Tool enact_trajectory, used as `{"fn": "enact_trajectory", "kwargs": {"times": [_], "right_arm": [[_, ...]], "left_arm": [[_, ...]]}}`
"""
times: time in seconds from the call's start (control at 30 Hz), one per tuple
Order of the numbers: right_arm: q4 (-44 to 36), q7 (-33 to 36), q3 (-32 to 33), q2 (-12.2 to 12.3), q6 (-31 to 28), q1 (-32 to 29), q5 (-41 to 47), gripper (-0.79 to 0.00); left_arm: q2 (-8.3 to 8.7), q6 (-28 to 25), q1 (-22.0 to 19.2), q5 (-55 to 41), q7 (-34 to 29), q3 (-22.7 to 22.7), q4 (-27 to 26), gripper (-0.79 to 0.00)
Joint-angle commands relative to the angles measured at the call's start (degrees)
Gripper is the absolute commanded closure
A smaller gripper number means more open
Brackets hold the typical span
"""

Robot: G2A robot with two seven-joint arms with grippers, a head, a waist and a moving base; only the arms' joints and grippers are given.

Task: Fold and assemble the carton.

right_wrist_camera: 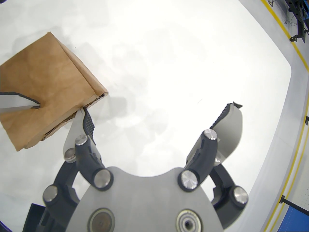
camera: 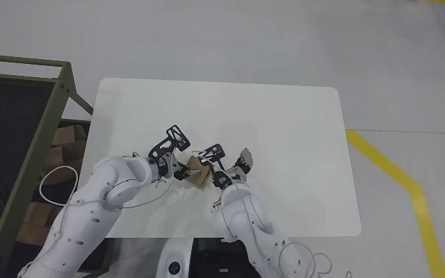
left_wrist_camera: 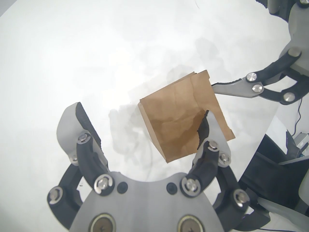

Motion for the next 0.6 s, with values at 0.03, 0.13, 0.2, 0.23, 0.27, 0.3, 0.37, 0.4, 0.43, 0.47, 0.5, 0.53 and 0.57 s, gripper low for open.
{"fn": "enact_trajectory", "kwargs": {"times": [0.03,0.13,0.2,0.23,0.27,0.3,0.37,0.4,0.43,0.47,0.5,0.53,0.57], "right_arm": [[0.2,-0.1,0.1,-0.2,-0.1,0.1,0.1,-0.785],[0.5,-0.3,0.2,-0.5,0.0,0.2,0.1,-0.785],[0.6,-0.4,0.2,-0.6,0.0,0.2,0.1,-0.785],[0.6,-0.4,0.3,-0.7,0.0,0.1,0.1,-0.785],[0.6,-0.5,0.3,-0.8,0.1,0.1,0.2,-0.785],[0.6,-0.6,0.4,-0.9,0.2,0.1,0.3,-0.785],[0.5,-0.7,0.6,-1.0,0.6,0.0,0.5,-0.785],[0.5,-0.7,0.6,-1.1,0.6,0.0,0.7,-0.785],[0.5,-0.8,0.7,-1.2,0.6,0.0,0.8,-0.785],[0.5,-0.8,0.8,-1.2,0.5,0.0,0.9,-0.785],[0.5,-0.9,0.8,-1.3,0.4,-0.1,0.8,-0.785],[0.5,-1.0,0.7,-1.3,0.2,-0.2,0.7,-0.785],[0.4,-1.1,0.6,-1.4,-0.2,-0.3,0.5,-0.785]], "left_arm": [[-0.19,1.2,-0.9,-0.6,-0.3,0.6,0.4,-0.785],[-0.43,4.0,-1.9,-1.3,-0.6,0.8,1.1,-0.785],[-0.54,3.9,-2.6,-1.8,-1.1,1.3,1.7,-0.785],[-0.59,4.0,-2.9,-1.9,-1.2,1.5,2.0,-0.785],[-0.65,4.1,-3.3,-2.0,-1.4,1.7,2.2,-0.785],[-0.71,4.2,-3.6,-2.1,-1.5,1.9,2.5,-0.785],[-0.82,4.4,-4.1,-2.3,-1.7,2.3,2.9,-0.785],[-0.87,4.6,-4.4,-2.5,-1.8,2.5,3.1,-0.785],[-0.92,4.7,-4.6,-2.6,-1.9,2.7,3.3,-0.785],[-0.97,4.8,-4.9,-2.9,-1.9,2.8,3.5,-0.785],[-1.02,4.9,-5.1,-3.1,-2.0,2.8,3.8,-0.785],[-1.05,4.9,-5.3,-3.2,-2.1,3.0,3.9,-0.785],[-1.08,4.9,-5.5,-3.3,-2.2,3.0,4.0,-0.785]]}}
